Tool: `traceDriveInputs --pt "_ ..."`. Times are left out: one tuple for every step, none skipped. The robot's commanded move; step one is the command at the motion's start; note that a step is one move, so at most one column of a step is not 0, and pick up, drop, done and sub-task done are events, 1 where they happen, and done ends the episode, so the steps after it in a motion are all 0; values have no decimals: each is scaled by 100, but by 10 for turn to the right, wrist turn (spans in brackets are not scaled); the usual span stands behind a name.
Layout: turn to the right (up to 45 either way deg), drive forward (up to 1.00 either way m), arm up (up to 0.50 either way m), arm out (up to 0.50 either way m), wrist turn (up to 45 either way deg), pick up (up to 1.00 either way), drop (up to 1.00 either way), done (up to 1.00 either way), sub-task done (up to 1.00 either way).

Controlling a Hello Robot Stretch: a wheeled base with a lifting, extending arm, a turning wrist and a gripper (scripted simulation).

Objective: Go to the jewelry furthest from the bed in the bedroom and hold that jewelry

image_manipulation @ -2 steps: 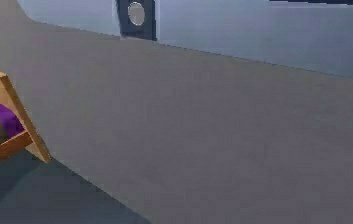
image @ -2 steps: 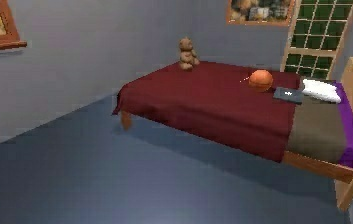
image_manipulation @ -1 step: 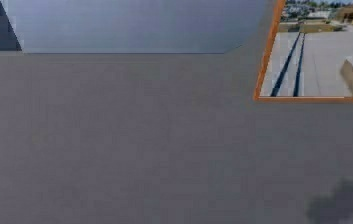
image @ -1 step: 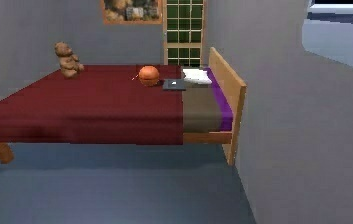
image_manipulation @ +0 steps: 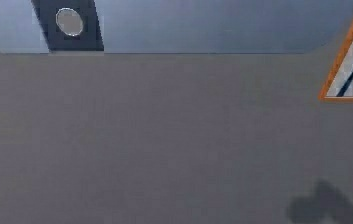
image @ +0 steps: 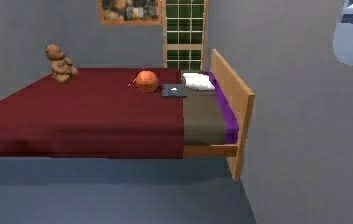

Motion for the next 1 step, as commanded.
traceDriveInputs --pt "60 0 0 0 0 0 0 0 0"
